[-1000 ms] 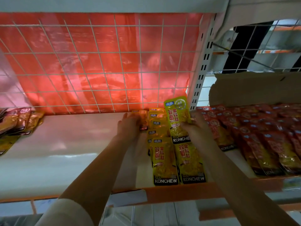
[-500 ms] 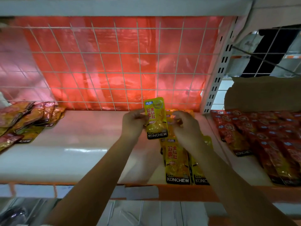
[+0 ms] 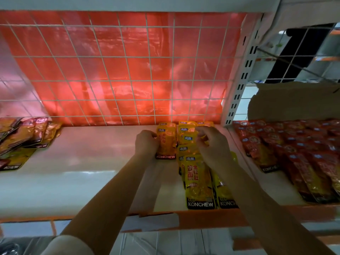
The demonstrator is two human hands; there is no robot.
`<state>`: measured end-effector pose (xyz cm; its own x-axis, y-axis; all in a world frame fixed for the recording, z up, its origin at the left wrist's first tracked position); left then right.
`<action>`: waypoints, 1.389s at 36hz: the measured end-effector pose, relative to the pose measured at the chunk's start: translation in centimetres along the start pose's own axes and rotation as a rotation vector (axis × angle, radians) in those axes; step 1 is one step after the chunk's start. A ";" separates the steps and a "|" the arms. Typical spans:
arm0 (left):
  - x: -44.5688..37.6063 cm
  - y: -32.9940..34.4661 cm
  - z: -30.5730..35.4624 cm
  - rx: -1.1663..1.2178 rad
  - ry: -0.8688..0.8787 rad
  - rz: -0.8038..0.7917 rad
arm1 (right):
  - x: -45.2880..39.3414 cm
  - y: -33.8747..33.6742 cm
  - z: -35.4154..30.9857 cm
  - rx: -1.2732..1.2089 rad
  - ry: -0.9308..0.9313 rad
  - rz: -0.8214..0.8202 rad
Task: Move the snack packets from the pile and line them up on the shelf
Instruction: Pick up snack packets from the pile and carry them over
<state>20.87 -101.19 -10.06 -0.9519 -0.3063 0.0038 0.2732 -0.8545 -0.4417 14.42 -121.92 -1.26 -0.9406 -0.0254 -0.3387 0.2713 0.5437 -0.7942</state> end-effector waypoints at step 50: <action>-7.8 -53.1 -21.7 -0.423 0.192 0.168 | 4.8 36.2 -51.4 0.215 -0.548 -0.281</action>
<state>10.76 -44.30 -6.13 -0.9188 -0.3083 -0.2464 0.3826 -0.5427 -0.7477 9.26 -59.23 -5.68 -0.7563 -0.5976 -0.2664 0.1186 0.2752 -0.9540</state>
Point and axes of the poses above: each hand's wrist, its own x-axis away from the middle knuckle, its own y-axis out of the palm, z = x × y, the point moved 10 cm from there along -x, towards the middle knuckle, and after that the axes turned 13 degrees about x, right-handed, at the moved point
